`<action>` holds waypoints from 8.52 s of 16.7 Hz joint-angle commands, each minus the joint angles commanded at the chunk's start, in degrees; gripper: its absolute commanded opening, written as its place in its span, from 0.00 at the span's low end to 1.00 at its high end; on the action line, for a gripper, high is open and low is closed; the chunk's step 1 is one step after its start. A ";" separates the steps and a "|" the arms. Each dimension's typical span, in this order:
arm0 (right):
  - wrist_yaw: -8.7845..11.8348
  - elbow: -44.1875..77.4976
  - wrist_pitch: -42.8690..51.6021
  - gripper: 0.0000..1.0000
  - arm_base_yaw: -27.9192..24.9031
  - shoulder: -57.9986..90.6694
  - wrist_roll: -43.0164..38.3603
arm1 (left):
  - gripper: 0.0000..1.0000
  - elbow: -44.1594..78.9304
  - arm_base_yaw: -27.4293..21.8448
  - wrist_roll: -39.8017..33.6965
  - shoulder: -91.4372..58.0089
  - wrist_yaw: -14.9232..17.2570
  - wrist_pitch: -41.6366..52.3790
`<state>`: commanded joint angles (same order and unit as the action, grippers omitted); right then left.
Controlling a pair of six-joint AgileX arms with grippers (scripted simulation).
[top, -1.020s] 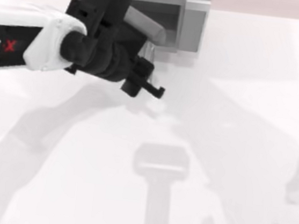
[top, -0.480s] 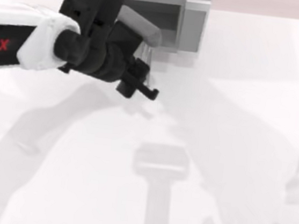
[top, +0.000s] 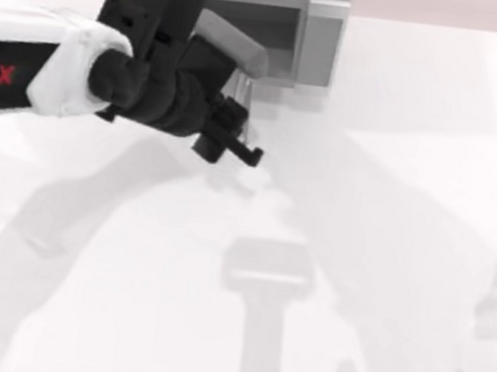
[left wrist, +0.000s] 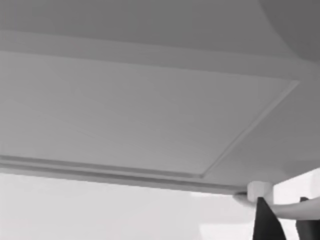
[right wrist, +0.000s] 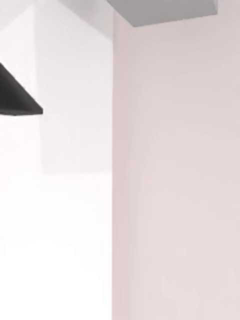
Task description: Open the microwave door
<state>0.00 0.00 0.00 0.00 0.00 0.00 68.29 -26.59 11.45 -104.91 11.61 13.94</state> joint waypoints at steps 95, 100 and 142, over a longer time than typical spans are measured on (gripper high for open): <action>0.00 0.00 0.00 1.00 0.00 0.00 0.00 | 0.00 -1.91 4.73 11.21 1.94 8.46 3.15; 0.00 0.00 0.00 1.00 0.00 0.00 0.00 | 0.00 -1.91 4.73 11.21 1.94 8.46 3.15; 0.00 0.00 0.00 1.00 0.00 0.00 0.00 | 0.00 -1.96 6.42 15.30 2.18 11.19 4.84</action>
<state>0.00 0.00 0.00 0.00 0.00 0.00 66.34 -20.17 26.74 -102.73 22.80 18.78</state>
